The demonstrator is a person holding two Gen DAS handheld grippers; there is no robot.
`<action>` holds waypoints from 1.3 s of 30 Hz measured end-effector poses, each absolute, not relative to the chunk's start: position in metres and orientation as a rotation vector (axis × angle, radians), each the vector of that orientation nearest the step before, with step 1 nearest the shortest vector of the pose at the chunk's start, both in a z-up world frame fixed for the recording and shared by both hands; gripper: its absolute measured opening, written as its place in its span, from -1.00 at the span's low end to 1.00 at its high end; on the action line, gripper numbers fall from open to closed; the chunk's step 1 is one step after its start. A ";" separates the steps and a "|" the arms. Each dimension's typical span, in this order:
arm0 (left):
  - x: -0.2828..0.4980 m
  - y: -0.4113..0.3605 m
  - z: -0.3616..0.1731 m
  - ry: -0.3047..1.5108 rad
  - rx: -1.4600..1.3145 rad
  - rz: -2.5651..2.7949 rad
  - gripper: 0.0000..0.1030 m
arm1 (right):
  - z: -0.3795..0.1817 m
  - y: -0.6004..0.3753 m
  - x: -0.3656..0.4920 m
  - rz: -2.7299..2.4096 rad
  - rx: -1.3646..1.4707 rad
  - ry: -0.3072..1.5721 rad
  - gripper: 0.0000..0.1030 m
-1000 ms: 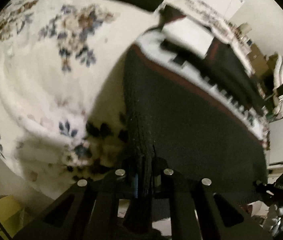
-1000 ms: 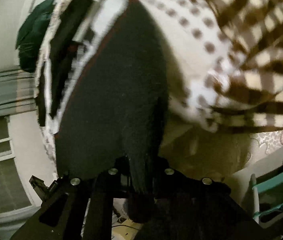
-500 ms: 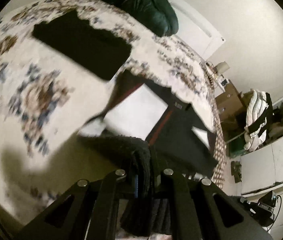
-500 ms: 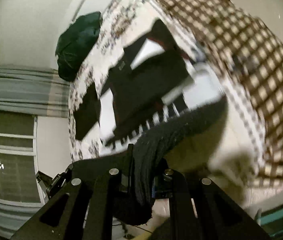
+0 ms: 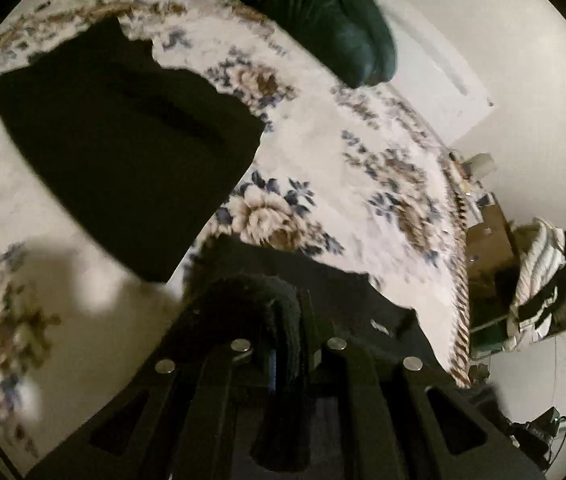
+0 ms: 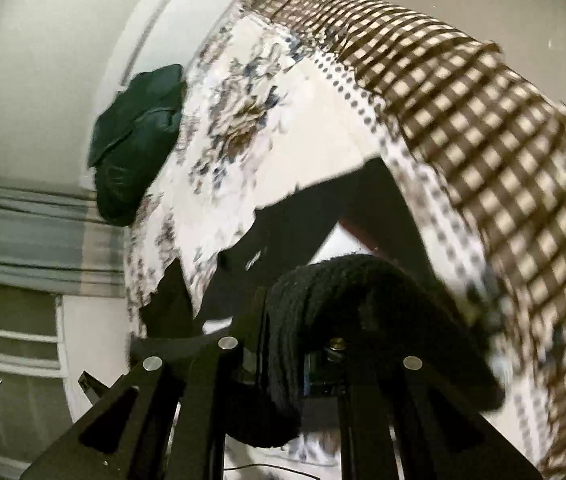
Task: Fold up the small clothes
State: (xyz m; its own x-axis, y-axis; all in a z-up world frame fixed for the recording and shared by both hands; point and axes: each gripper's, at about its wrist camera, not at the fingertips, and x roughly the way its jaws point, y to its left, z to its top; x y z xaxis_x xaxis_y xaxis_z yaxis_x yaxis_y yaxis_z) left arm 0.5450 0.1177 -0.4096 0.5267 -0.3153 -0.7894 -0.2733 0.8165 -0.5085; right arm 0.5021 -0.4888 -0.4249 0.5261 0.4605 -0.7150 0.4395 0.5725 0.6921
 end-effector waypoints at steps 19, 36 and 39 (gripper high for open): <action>0.623 0.119 -0.463 1.245 -0.755 -0.107 -0.47 | -0.501 -0.532 0.621 -0.033 1.161 1.058 0.70; 0.478 0.082 -0.380 1.100 -0.598 0.006 -0.13 | -0.475 -0.491 0.411 -0.304 0.883 1.181 0.70; 0.454 0.080 -0.416 1.174 -0.630 0.059 -0.13 | -0.503 -0.490 0.387 -0.294 1.014 1.203 0.70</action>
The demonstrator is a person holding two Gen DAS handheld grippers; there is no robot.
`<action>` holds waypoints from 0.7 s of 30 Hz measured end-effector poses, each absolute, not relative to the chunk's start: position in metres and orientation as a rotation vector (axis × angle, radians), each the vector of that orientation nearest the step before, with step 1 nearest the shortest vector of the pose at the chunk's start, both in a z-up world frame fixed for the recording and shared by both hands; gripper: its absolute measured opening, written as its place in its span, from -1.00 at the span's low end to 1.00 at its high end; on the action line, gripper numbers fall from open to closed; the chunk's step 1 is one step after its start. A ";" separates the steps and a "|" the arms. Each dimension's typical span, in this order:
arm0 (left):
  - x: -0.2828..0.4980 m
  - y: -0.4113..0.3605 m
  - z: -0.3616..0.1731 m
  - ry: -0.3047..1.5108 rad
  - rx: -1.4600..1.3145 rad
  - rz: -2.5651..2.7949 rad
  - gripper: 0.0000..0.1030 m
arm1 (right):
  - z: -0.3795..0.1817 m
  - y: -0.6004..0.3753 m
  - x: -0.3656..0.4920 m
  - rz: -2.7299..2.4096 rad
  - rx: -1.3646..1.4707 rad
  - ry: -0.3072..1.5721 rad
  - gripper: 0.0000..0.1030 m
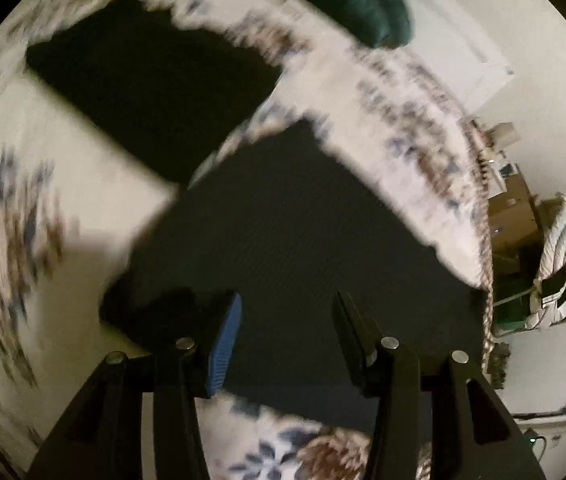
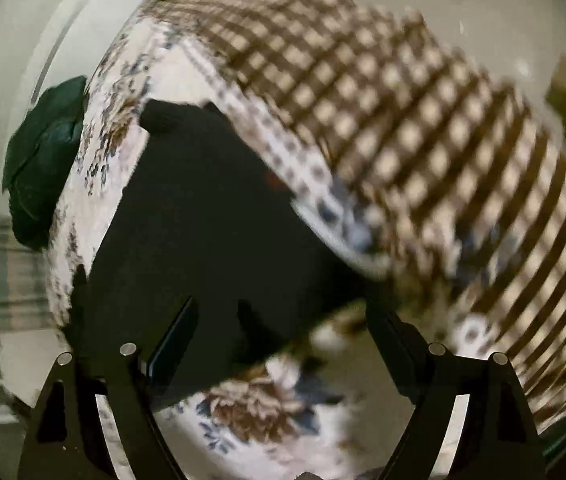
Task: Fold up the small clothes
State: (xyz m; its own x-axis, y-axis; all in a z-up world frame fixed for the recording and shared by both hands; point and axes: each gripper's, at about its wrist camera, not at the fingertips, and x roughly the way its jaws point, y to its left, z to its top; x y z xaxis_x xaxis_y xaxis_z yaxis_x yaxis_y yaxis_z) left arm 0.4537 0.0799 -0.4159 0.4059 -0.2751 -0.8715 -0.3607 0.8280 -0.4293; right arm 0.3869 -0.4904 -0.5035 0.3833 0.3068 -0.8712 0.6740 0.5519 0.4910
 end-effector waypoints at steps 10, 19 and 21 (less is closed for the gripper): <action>0.448 0.096 -0.492 1.144 -0.898 0.151 -0.13 | -0.607 -0.494 0.384 -0.173 1.456 1.002 0.99; 0.394 0.116 -0.476 1.002 -1.010 0.184 0.12 | -0.604 -0.485 0.387 -0.090 1.418 0.944 1.00; 0.398 0.121 -0.490 0.971 -1.068 0.206 0.19 | -0.603 -0.481 0.386 -0.085 1.406 0.956 1.00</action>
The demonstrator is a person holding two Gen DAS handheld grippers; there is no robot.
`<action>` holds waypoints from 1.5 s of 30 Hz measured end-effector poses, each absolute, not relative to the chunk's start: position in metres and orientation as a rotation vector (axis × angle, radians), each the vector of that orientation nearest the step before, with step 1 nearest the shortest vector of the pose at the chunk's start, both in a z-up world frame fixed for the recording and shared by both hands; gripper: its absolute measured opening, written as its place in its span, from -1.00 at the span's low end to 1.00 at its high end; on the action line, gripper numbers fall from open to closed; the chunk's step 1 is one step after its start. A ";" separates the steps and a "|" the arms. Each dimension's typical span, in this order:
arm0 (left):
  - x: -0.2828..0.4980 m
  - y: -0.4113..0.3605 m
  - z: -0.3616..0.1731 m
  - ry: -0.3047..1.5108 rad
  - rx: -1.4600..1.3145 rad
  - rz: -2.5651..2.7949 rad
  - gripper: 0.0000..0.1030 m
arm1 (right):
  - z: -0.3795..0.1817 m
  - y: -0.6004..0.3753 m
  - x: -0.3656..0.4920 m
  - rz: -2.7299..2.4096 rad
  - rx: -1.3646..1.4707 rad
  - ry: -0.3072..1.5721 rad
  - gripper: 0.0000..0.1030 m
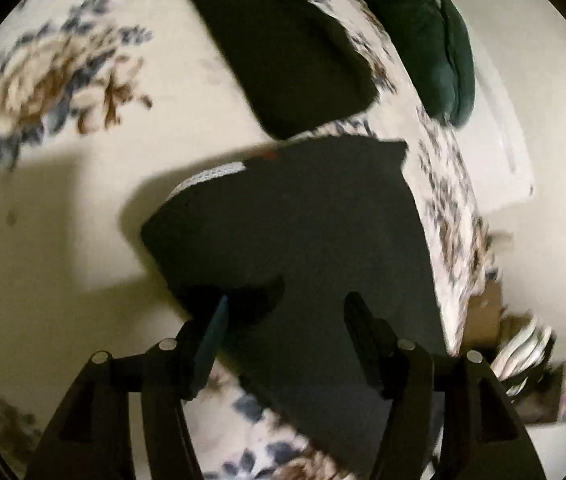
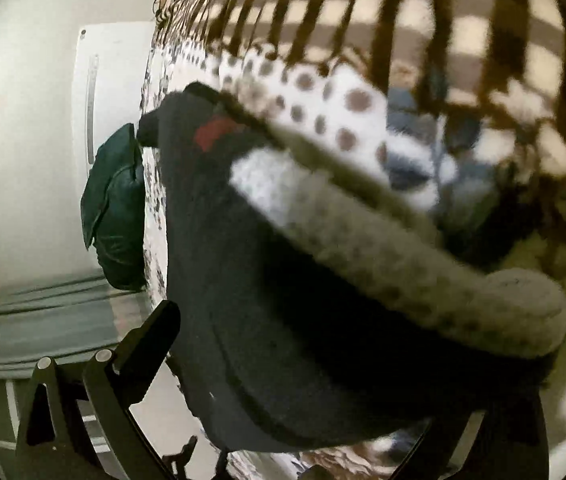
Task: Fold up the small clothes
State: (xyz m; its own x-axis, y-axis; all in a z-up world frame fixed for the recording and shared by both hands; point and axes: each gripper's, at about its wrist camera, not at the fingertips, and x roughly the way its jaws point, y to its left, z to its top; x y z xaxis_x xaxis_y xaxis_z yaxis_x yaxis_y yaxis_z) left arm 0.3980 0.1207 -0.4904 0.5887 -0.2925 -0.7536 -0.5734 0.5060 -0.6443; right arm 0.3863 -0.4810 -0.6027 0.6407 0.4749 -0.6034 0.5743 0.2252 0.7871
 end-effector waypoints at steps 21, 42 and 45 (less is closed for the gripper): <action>0.416 0.133 -0.541 0.932 -1.202 0.316 0.84 | -0.610 -0.474 0.403 -0.105 1.409 0.970 1.00; 0.388 0.132 -0.458 0.842 -1.037 0.263 -0.43 | -0.572 -0.475 0.358 -0.151 1.485 0.847 -0.35; 0.375 0.134 -0.471 0.923 -0.997 0.256 -0.41 | -0.560 -0.478 0.336 -0.146 1.470 0.875 -0.35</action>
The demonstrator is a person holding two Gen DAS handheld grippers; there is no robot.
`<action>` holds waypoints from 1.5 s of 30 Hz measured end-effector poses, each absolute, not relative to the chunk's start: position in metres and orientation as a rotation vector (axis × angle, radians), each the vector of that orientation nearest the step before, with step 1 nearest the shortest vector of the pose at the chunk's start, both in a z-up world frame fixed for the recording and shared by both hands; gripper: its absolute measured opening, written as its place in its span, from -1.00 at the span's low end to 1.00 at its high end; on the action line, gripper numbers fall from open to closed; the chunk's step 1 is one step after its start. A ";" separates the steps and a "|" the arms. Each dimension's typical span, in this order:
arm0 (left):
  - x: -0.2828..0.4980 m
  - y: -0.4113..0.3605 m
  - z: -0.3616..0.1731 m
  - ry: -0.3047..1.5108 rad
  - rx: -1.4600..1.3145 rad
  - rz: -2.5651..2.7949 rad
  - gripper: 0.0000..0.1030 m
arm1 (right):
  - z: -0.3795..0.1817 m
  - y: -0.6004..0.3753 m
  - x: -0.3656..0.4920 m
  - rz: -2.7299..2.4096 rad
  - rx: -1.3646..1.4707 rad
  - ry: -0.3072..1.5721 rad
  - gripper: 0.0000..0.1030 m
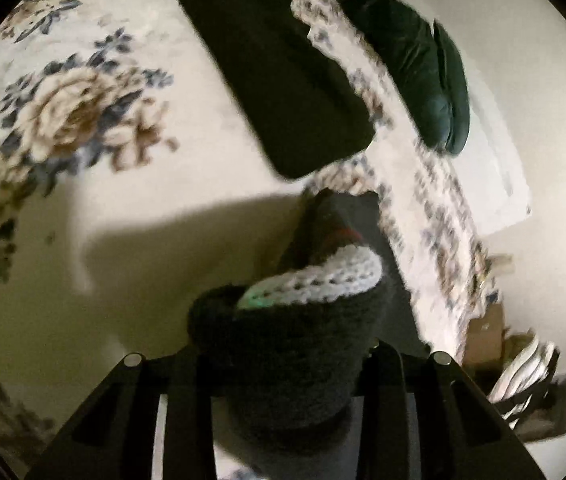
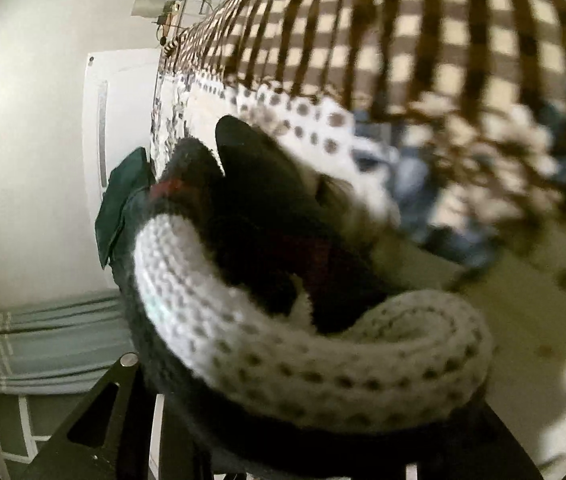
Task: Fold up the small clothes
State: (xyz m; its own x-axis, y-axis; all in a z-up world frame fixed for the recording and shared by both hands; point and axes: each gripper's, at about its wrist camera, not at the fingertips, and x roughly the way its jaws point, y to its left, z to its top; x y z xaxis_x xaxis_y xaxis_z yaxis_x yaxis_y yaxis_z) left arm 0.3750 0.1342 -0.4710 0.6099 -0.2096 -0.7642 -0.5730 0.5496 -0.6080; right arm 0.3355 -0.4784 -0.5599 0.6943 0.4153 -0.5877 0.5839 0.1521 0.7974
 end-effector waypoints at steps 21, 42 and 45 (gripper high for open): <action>0.366 0.060 -0.404 1.148 -0.193 0.150 0.59 | -0.607 -0.474 0.320 -0.181 1.464 0.914 0.79; 0.417 -0.085 -0.478 1.319 0.068 -0.042 0.58 | -0.625 -0.491 0.321 -0.216 1.538 0.861 0.79; 0.412 -0.086 -0.476 1.321 0.072 -0.037 0.58 | -0.621 -0.487 0.322 -0.245 1.499 0.853 0.59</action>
State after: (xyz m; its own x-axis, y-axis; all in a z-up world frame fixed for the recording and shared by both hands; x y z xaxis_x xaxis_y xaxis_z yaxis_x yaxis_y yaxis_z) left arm 0.4121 -0.0862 -0.4756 0.2474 0.0137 -0.9688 0.0678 0.9972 0.0314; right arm 0.3218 -0.4874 -0.6207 0.6962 0.3546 -0.6241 0.6315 0.1106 0.7674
